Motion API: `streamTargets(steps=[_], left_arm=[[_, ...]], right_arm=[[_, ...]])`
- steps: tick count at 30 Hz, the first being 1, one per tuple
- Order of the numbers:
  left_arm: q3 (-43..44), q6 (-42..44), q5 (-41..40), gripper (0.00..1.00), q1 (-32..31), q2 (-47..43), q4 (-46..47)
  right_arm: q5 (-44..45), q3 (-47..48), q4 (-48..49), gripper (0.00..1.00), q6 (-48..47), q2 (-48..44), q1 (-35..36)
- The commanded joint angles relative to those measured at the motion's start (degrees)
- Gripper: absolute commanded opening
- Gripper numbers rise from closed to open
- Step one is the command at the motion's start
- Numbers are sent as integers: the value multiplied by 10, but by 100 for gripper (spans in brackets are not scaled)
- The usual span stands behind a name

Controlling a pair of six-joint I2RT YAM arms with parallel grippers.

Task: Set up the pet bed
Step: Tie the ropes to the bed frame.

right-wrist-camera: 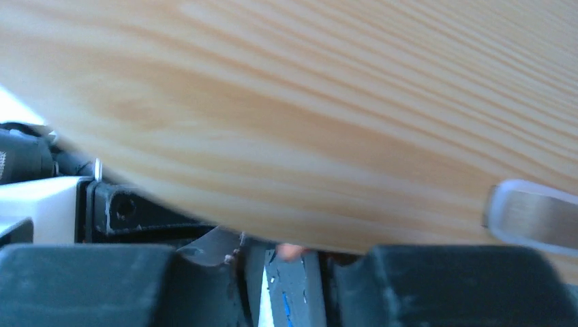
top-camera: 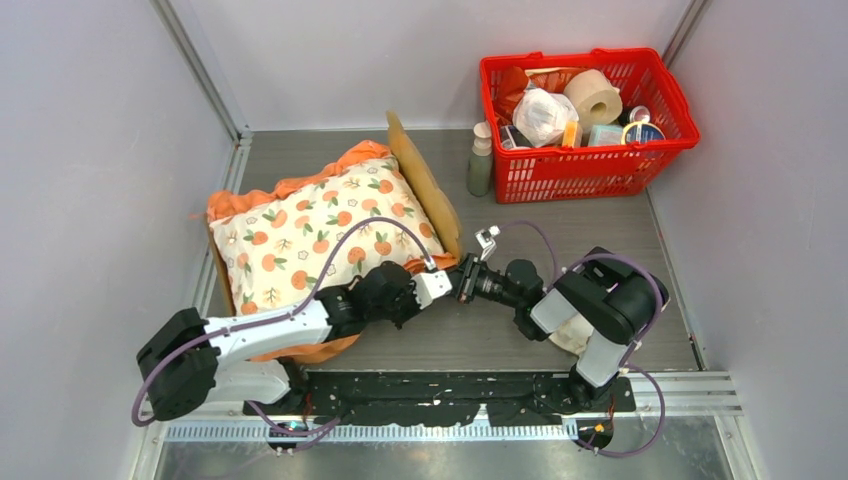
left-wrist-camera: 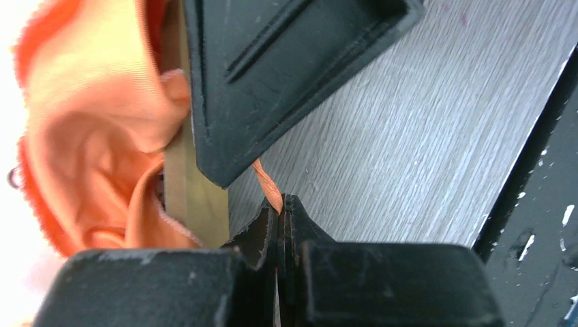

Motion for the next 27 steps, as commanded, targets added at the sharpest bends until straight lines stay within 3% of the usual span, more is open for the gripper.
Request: streamTargets(steps=[1,2,4,11,16,19,22,24,27], left_arm=[[-11,-43,8,0,9,-56,47],[-11,-51,10,0,12,-61,47],[-10,-61,5,0,13,-67,47],[-24,-73,4,0,14,-94,48],[-31,-73,4,0,14,-111,47],[-27,-74,4,0,14,-114,38],[-30,-75,-1,0,14,-123,36],[-32,-79,1,0,14,-129,37],[-37,-84,8,0,15,-137,45]], right_arm=[[20,-21,133,41,9,-35,-1],[37,-30,132,50,17,-36,-1],[61,-58,133,54,19,-46,0],[153,-146,128,57,47,-112,0],[196,-159,80,56,44,-158,0],[194,-147,7,54,-12,-226,0],[211,-134,-162,53,-106,-310,5],[252,-106,-310,53,-177,-384,9],[325,-96,-402,55,-274,-465,14]])
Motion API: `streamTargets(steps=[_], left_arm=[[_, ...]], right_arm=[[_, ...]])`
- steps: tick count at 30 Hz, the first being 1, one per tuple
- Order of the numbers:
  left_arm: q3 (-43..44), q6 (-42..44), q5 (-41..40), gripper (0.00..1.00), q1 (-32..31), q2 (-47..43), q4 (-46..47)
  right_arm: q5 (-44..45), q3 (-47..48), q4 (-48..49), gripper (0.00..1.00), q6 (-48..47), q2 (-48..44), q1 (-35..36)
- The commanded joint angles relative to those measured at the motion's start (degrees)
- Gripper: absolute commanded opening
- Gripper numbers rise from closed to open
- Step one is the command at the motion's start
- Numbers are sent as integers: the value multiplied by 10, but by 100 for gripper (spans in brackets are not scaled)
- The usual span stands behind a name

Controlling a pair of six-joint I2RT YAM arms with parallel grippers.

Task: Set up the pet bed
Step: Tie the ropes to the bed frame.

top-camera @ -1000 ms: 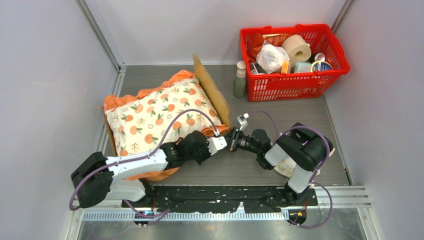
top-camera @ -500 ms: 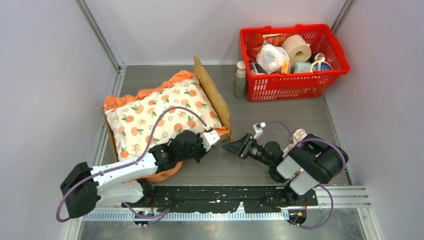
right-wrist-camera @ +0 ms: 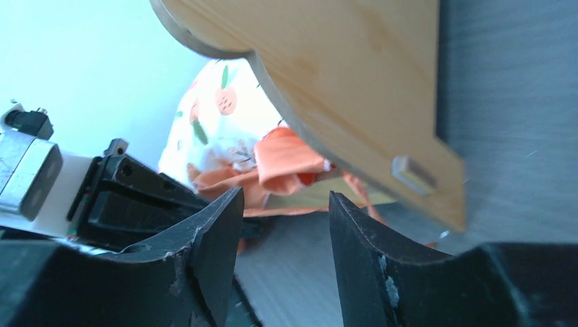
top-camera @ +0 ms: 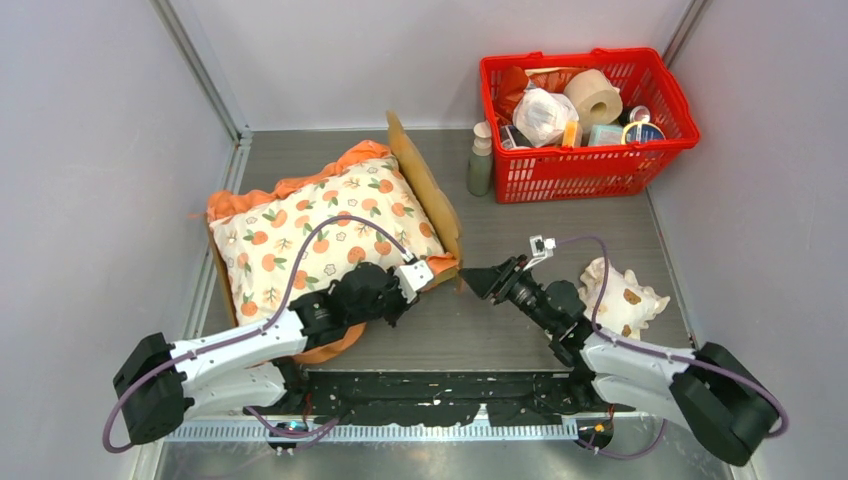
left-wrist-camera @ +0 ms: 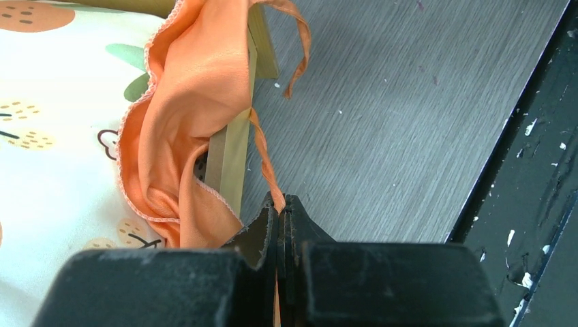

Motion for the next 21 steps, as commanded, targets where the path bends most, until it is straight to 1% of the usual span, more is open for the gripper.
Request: streamTargets(steps=[1,3,6,7,9,12,16,18,20,21], left_arm=[[-6,-14,8,0,3,-23,28],[-7,-16,11,0,4,-24,28],[-5,-21,18,0,3,-24,28],[-4,-23,19,0,4,-24,28],[0,-28,20,0,4,-26,28],[5,-28,21,0,3,-30,28],[16,-28,26,0,3,-28,28],[26,-28,28,0,3,-19,27],[35,-28,26,0,4,-13,20],[39,-28,27,0,3,-11,17]], right_arm=[[104,35,-214,56,-186,-95,7],[111,41,-230,58,-209,-99,7],[76,52,-221,60,-223,-75,8],[46,57,-210,59,-223,-54,8],[17,58,-180,58,-216,-18,7],[7,53,-131,57,-207,20,8],[-12,54,-100,54,-191,65,7],[-17,48,-71,51,-177,79,7],[-29,43,-42,42,-157,91,7],[-34,43,-37,30,-152,93,7]])
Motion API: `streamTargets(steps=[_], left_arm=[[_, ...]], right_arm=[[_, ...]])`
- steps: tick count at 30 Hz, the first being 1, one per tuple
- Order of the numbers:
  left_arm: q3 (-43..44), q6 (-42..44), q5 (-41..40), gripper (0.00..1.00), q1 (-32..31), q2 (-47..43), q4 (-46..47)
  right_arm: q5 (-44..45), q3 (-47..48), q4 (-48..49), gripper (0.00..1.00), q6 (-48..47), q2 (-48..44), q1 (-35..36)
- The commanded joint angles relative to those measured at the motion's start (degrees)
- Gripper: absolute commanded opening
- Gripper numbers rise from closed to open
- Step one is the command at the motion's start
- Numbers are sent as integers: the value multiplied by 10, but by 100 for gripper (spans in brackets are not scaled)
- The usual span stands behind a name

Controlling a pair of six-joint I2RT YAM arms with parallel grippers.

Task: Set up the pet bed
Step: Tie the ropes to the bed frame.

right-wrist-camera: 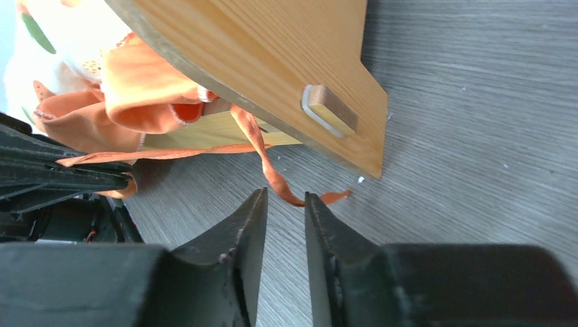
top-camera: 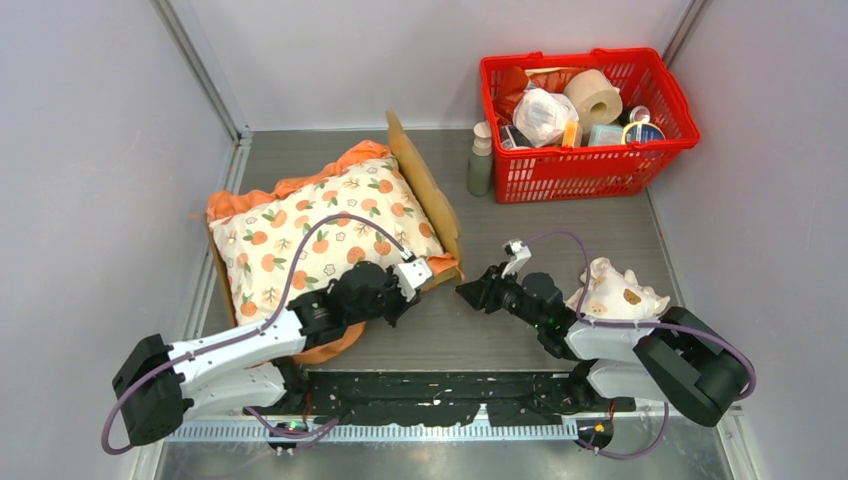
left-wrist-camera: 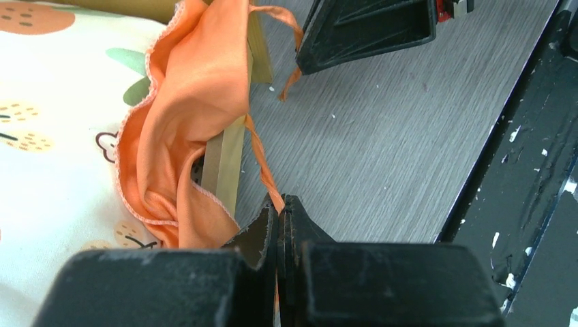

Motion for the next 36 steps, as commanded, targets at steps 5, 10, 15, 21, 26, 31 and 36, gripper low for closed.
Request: streamTargets(steps=[5,10,15,21,26,31,36], left_arm=[[54,-10,6,0,0,6,6],[64,-30,1,0,1,18,-15],[51,-50,3,0,0,6,7],[53,-71,2,0,0,2,3],[64,-76,-1,0,0,-1,-21],[68,-77,-4,0,1,-10,-22],[86,-79,-18,0,1,0,-31]], right_arm=[[-61,-4,148,5,73,3,8],[-49,10,152,5,93,-10,57],[3,11,265,5,102,65,115],[11,23,463,5,80,232,132],[33,28,466,5,27,243,143],[28,26,442,5,25,239,144],[18,33,465,5,50,289,145]])
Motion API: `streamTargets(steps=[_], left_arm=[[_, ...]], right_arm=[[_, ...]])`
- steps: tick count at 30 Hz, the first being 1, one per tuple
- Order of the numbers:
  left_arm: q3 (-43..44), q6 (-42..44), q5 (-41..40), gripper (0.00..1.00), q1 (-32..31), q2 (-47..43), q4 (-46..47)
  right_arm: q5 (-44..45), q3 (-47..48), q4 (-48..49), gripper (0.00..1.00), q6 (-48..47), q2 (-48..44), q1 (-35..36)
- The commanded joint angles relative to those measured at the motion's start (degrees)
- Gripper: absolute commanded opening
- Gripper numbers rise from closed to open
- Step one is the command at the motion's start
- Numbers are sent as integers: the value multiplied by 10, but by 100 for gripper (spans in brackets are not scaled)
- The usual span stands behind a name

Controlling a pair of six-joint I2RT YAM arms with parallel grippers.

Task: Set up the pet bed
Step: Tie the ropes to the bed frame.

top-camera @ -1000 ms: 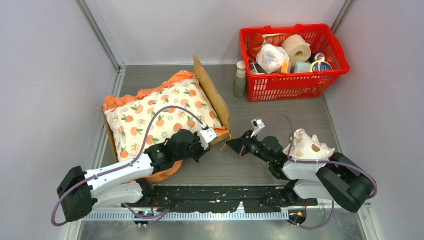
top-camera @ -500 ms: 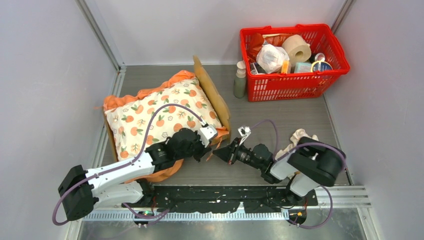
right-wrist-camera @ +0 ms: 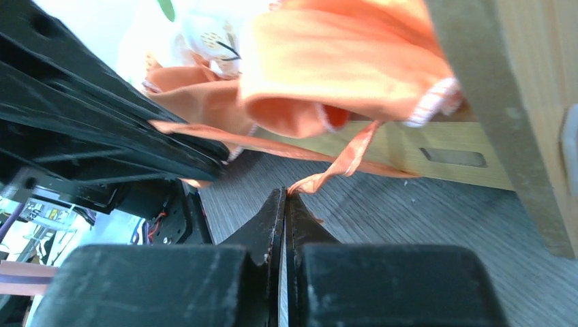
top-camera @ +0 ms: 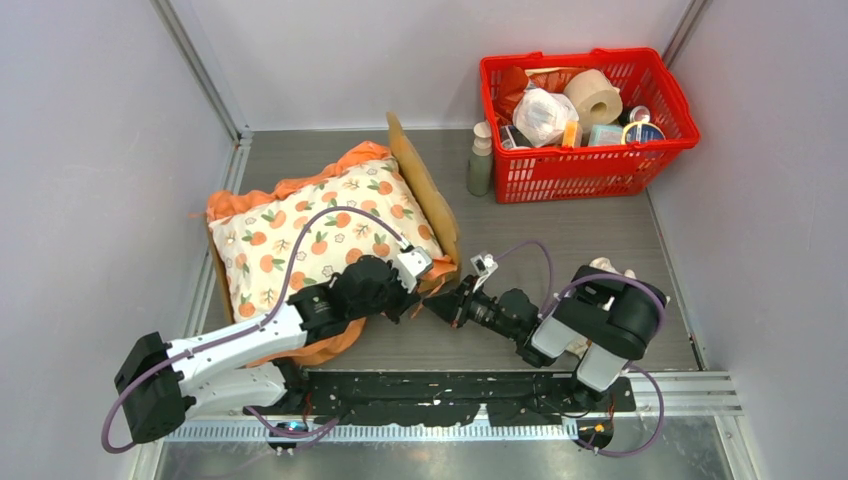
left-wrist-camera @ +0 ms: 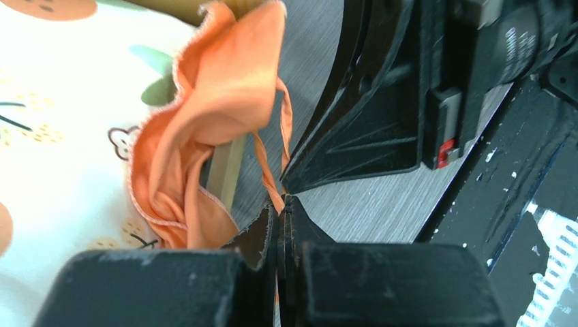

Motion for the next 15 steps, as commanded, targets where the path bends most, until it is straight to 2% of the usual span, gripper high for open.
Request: streamTargets(steps=[1,6,12,15], left_arm=[[51,-9,-8,0,0,-9,12],[48,-27,-34,0,-1,-4,-18],[-16,-35,-24,0,-1,-48,12],[-30,-35,6,0,-1,-58,13]], right_arm=[[-7,17,88,5,9,38,7],[2,8,88,5,45,29,11],[71,-38,88,5,66,-80,11],[106,-47,88,5,75,-112,11]])
